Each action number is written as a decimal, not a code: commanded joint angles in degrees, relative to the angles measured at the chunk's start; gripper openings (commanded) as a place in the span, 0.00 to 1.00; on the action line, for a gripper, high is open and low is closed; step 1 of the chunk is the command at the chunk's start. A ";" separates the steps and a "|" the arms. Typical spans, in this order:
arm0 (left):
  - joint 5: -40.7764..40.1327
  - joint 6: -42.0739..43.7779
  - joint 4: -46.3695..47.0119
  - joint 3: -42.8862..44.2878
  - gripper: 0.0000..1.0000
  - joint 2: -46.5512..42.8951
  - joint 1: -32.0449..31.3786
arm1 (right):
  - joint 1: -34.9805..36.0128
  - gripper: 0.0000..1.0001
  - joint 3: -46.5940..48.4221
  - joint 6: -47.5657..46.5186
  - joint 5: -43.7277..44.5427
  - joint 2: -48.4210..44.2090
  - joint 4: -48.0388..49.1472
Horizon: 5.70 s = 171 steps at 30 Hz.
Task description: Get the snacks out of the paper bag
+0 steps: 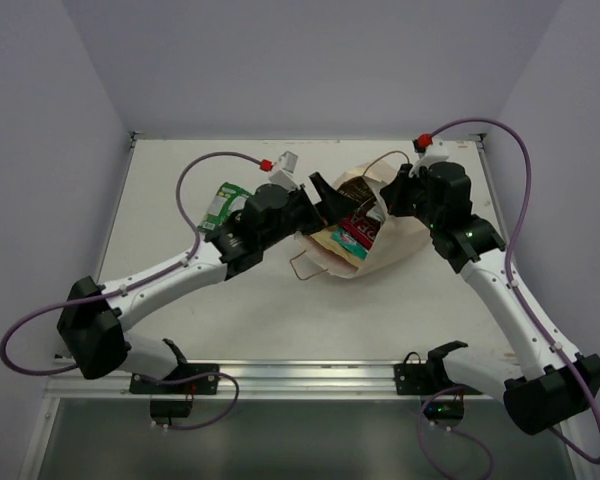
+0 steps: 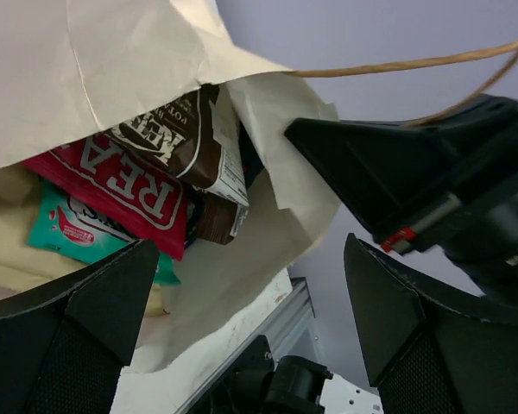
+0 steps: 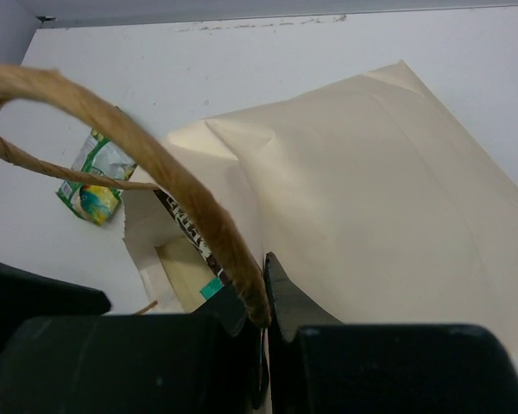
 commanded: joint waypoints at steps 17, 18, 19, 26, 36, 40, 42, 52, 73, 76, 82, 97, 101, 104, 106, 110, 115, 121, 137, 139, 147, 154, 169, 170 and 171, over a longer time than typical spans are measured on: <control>-13.86 -6.86 -0.27 24.59 0.92 29.26 -3.76 | -0.32 0.00 4.72 -2.77 3.06 -1.98 -3.77; -13.77 -6.86 -1.84 25.64 0.88 30.23 -3.76 | -0.32 0.00 4.55 -2.68 3.24 -1.98 -3.68; -13.08 -6.77 -2.55 27.39 0.78 31.46 -3.76 | -0.32 0.00 4.46 -2.68 3.15 -2.07 -3.59; -14.48 -2.82 -3.78 20.91 0.00 22.87 -3.32 | -0.32 0.00 3.49 -2.24 5.69 -1.20 -3.50; -9.55 9.74 -18.71 22.84 0.00 3.10 -1.56 | -0.59 0.00 1.64 0.13 11.06 0.30 -3.86; -8.24 14.74 -27.06 26.26 0.00 -6.12 5.79 | -0.67 0.00 1.99 0.22 10.71 0.30 -4.56; -8.41 16.95 -31.55 28.46 0.00 -8.51 8.80 | -0.59 0.00 2.00 0.30 10.36 0.30 -4.65; -16.34 36.54 -29.64 32.87 0.00 -3.01 24.24 | -0.59 0.00 3.40 -0.22 6.58 1.26 -4.65; 3.65 33.93 6.85 5.38 0.11 10.47 58.02 | -0.59 0.00 3.14 -1.63 -2.21 4.26 -2.89; 2.14 32.79 5.80 -3.34 0.37 10.29 60.66 | -0.59 0.00 2.52 -1.45 -2.47 4.34 -2.71; 1.61 28.75 -10.97 -3.88 0.78 6.79 62.95 | -0.59 0.00 3.14 -1.45 -1.78 4.35 -3.41; 4.19 4.60 -19.00 -4.76 1.00 -13.89 22.57 | 0.56 0.00 9.90 -2.60 3.33 3.82 -10.27; -4.18 -2.28 -11.01 -4.49 0.98 -9.32 6.64 | 0.65 0.00 10.43 -2.07 3.77 4.17 -10.45; -8.05 -5.01 -6.01 -2.57 0.97 -2.74 -1.37 | 0.56 0.00 10.26 -1.72 4.03 4.26 -9.75; -9.46 -6.06 -2.49 0.24 0.96 3.06 -4.89 | 0.73 0.00 10.08 -1.54 4.38 4.34 -9.48; -11.04 -7.30 0.95 4.20 0.93 10.98 -6.57 | 0.73 0.00 8.94 -1.28 4.47 4.08 -8.34; -13.24 -5.90 1.15 10.69 0.90 19.68 -6.48 | 0.73 0.00 6.92 0.04 2.72 3.64 -6.76; -14.39 -7.12 1.49 12.73 0.89 25.49 -5.43 | 0.73 0.00 5.60 1.01 1.57 2.67 -6.05; -15.79 -8.97 -1.06 20.90 0.78 35.06 -4.02 | 0.73 0.00 2.70 2.68 -1.07 1.18 -4.82; -16.32 -8.97 -1.41 23.35 0.66 37.26 -3.93 | 0.65 0.00 2.17 2.85 -1.42 1.09 -4.56; -14.47 -7.22 -0.97 17.40 0.00 30.17 -2.70 | 0.56 0.00 0.50 2.76 0.60 0.13 -4.56; -7.81 3.59 -9.75 14.58 0.00 14.00 -2.53 | -0.23 0.00 -0.20 4.35 6.75 1.09 -4.73; -2.79 23.28 -43.08 37.24 0.00 -7.39 12.05 | -2.61 0.00 -0.38 5.67 7.37 2.32 -7.19; -2.00 24.24 -42.12 38.39 0.00 -6.68 12.85 | -2.61 0.00 -0.29 5.58 7.28 2.15 -7.28; 0.18 24.60 -39.76 40.05 0.00 -5.63 13.73 | -2.61 0.00 -0.29 5.49 7.02 2.15 -7.46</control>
